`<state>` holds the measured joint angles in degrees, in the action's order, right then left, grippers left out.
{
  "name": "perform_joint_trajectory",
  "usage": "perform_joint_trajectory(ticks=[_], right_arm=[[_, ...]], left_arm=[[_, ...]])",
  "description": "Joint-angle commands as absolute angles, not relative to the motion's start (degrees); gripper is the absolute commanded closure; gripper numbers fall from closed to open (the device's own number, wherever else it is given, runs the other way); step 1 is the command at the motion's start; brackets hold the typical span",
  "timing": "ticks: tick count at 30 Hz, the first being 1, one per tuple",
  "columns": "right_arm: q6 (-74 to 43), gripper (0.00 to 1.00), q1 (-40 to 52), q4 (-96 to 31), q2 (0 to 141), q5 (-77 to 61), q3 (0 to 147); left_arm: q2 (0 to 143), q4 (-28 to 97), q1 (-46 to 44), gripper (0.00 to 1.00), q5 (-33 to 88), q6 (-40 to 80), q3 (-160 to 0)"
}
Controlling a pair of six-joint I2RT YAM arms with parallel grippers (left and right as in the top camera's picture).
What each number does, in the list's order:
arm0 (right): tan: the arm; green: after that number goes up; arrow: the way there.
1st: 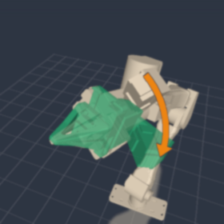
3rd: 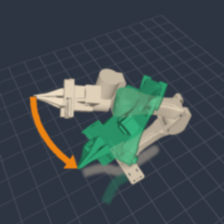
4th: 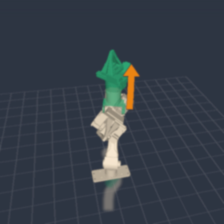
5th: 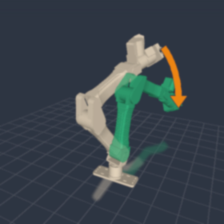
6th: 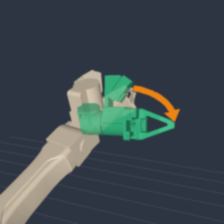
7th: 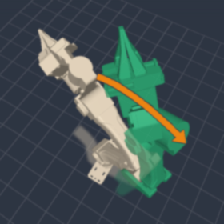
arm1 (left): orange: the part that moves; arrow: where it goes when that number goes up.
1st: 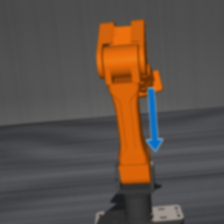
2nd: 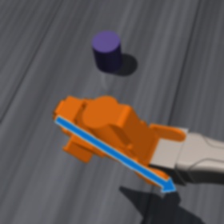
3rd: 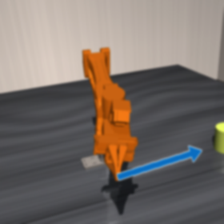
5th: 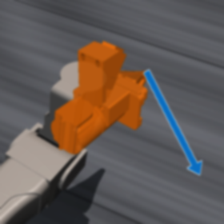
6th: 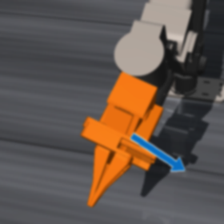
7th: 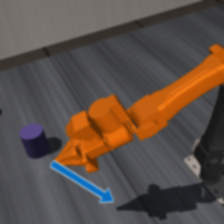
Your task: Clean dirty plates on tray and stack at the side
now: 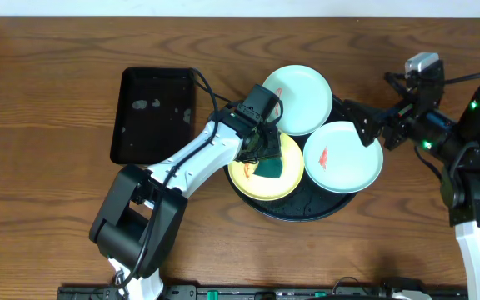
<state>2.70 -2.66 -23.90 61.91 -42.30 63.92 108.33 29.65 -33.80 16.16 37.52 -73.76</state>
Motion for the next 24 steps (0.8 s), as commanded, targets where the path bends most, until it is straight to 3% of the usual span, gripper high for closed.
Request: perform_joint_trajectory(ticks=[1, 8, 12, 17, 18, 19, 20, 24], right_arm=[[-3.5, 0.01, -2.6, -21.3, 62.8, -48.9, 65.0], [-11.8, 0.01, 1.1, -31.7, 65.7, -26.8, 67.5], [-11.6, 0.01, 3.6, -44.4, 71.6, -17.1, 74.8], [-9.0, 0.01, 5.6, -48.4, 78.0, -22.8, 80.8], [-9.0, 0.06, 5.7, -47.6, 78.4, -26.1, 80.8], [-9.3, 0.21, 5.7, -45.9, 78.7, -27.9, 80.8], [-10.3, 0.3, 5.7, -44.7, 78.9, -29.2, 80.8], [-11.5, 0.44, 7.3, -41.5, 80.0, -27.3, 80.8]], left_arm=[[108.6, 29.9, -33.6, 0.56, 15.6, 37.1, -73.6], [108.6, 30.1, -33.6, 0.55, 13.6, 36.7, -73.6], [108.6, 31.2, -33.6, 0.41, 13.7, 36.7, -73.6], [108.6, 31.4, -33.6, 0.4, 13.6, 36.7, -73.6], [108.6, 31.4, -33.6, 0.4, 13.6, 36.7, -73.6], [108.6, 31.4, -33.6, 0.4, 13.6, 36.7, -73.6], [108.6, 31.5, -33.6, 0.4, 13.6, 36.7, -73.6], [108.6, 31.6, -33.6, 0.41, 13.6, 36.7, -73.6]])
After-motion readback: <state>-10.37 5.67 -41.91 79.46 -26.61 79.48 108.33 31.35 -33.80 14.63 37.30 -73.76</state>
